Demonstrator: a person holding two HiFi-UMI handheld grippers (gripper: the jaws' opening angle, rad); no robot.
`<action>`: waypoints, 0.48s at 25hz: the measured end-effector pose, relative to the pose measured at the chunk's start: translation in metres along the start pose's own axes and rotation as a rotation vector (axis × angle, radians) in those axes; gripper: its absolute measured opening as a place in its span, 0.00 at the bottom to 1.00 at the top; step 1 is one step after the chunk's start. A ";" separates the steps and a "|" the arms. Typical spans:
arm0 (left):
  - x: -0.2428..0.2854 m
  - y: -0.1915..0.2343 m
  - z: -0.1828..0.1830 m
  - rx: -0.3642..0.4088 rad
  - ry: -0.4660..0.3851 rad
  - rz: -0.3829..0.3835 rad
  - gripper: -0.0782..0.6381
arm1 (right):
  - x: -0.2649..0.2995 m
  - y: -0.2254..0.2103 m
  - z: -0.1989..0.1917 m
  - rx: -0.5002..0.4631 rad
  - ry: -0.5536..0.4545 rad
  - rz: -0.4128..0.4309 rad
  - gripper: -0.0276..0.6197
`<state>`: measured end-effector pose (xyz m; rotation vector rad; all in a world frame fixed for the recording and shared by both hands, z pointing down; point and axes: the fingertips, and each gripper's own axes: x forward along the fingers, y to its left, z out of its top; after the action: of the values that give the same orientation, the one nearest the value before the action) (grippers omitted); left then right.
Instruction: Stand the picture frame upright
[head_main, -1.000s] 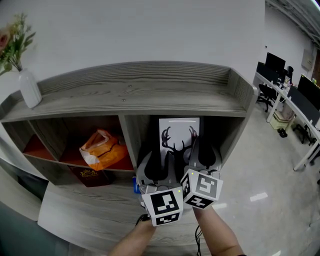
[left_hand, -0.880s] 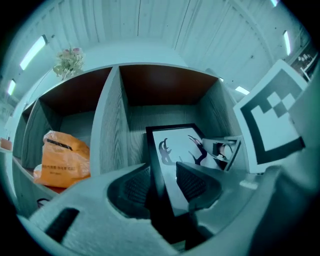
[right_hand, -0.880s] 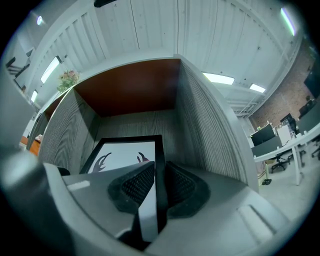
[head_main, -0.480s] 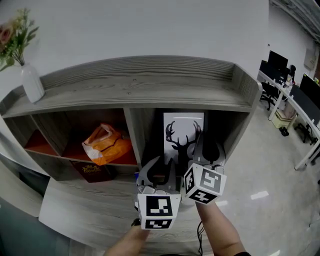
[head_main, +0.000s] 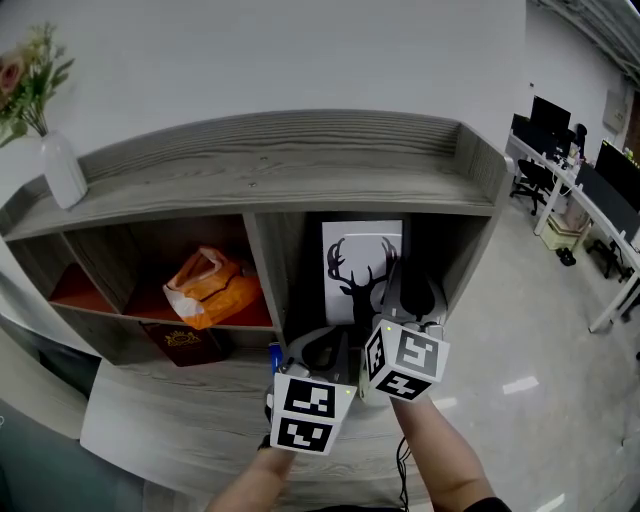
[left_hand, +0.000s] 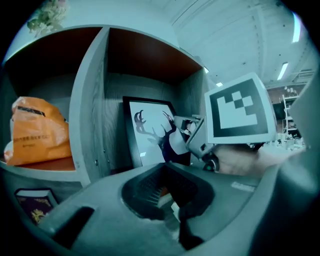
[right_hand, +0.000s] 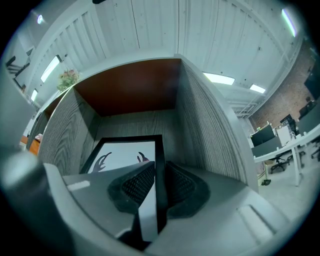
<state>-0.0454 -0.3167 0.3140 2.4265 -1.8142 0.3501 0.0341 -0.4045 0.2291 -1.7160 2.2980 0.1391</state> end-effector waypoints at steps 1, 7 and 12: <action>0.002 0.000 -0.003 -0.006 0.014 -0.009 0.10 | 0.000 0.000 0.000 0.000 0.002 0.001 0.13; 0.008 -0.002 -0.008 -0.024 0.046 -0.048 0.10 | -0.001 0.001 -0.001 -0.012 0.013 0.010 0.13; 0.015 -0.005 -0.013 -0.023 0.091 -0.080 0.10 | -0.001 0.002 -0.001 -0.007 0.020 0.014 0.13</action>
<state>-0.0386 -0.3265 0.3308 2.4173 -1.6698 0.4232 0.0324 -0.4034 0.2302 -1.7130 2.3266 0.1327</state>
